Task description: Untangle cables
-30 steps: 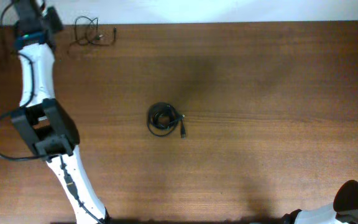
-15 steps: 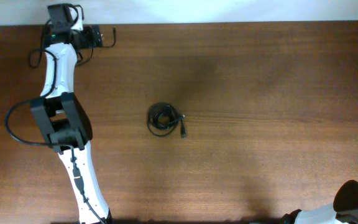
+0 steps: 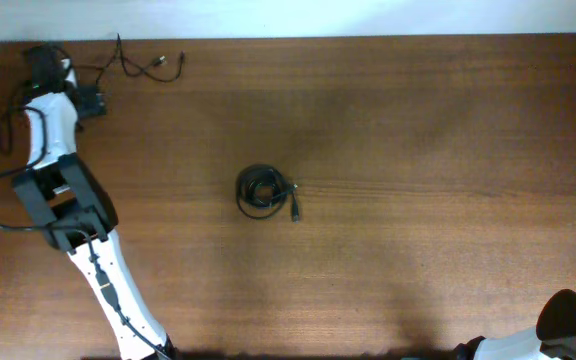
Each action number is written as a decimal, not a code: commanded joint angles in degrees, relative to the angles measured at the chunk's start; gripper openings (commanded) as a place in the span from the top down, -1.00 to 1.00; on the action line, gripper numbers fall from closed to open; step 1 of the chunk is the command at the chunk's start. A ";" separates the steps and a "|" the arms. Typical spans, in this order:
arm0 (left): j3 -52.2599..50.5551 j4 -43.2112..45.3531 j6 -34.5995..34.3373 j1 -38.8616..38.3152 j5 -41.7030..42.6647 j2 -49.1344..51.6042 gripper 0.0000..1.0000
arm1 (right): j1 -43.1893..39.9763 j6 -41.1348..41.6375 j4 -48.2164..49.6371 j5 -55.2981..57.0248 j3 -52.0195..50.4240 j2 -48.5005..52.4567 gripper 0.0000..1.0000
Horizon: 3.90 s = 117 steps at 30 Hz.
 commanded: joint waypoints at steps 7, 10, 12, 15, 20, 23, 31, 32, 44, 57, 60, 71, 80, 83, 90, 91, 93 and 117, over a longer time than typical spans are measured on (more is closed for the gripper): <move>10.36 0.68 -14.47 0.70 24.15 -8.00 -0.98 | 0.04 0.04 0.00 0.72 0.70 -0.13 -0.97; 8.24 -0.15 -17.59 -1.14 21.73 -6.99 -0.98 | 0.04 0.04 0.00 0.72 0.70 -0.13 -0.97; 5.81 -1.22 -23.28 -2.64 14.03 -6.47 -0.98 | 0.04 0.04 0.02 0.72 0.70 -0.11 -0.97; 2.08 -0.76 -26.82 -3.85 10.64 -6.29 -0.98 | 0.04 0.04 0.00 0.72 0.70 -0.13 -0.97; 0.59 1.84 -33.79 -3.08 10.12 -4.96 -0.78 | 0.04 0.04 0.02 0.72 0.70 -0.13 -0.97; 0.59 3.19 -21.00 -3.28 10.32 -3.10 -0.86 | 0.04 0.04 0.02 0.72 0.70 -0.13 -0.97; 0.55 2.05 9.18 -3.50 18.05 -1.31 -0.72 | 0.04 0.04 0.00 0.72 0.70 -0.13 -0.97; 0.55 2.12 9.20 -3.50 17.62 -1.09 -0.72 | 0.04 0.04 0.00 0.72 0.70 -0.13 -0.97; 0.55 0.31 -2.56 -0.42 0.90 2.51 -0.57 | 0.04 0.04 0.02 0.74 0.70 -0.13 -0.97; 8.96 2.36 2.36 5.90 8.26 1.44 1.00 | 0.04 0.04 0.02 0.72 0.70 -0.13 -0.97; 15.17 4.74 1.84 5.90 8.17 0.66 1.00 | 0.04 0.04 0.00 0.72 0.70 -0.13 -0.97; 15.72 -5.20 -3.76 4.72 26.25 1.03 -0.99 | 0.04 0.04 0.00 0.72 0.70 -0.13 -0.97; 16.02 -14.32 -10.36 1.29 10.40 -1.64 -0.99 | 0.04 0.04 0.00 0.72 0.70 -0.13 -0.97; 14.78 -17.07 -2.78 1.29 -4.20 -1.77 -0.68 | 0.04 0.04 0.00 0.72 0.70 -0.13 -0.97; 0.61 0.20 10.60 2.14 -1.25 -1.77 -0.79 | 0.04 0.04 0.00 0.74 0.70 -0.11 -0.97; -0.28 2.89 13.46 2.14 2.23 -1.75 -0.77 | 0.04 0.04 0.00 0.72 0.70 -0.13 -0.97; -1.07 10.19 15.69 2.14 2.78 -1.75 -0.39 | 0.04 0.04 0.02 0.72 0.70 -0.13 -0.97; 4.24 3.76 10.38 0.35 16.74 -8.98 -0.98 | 0.04 0.04 0.00 0.72 0.70 -0.11 -0.97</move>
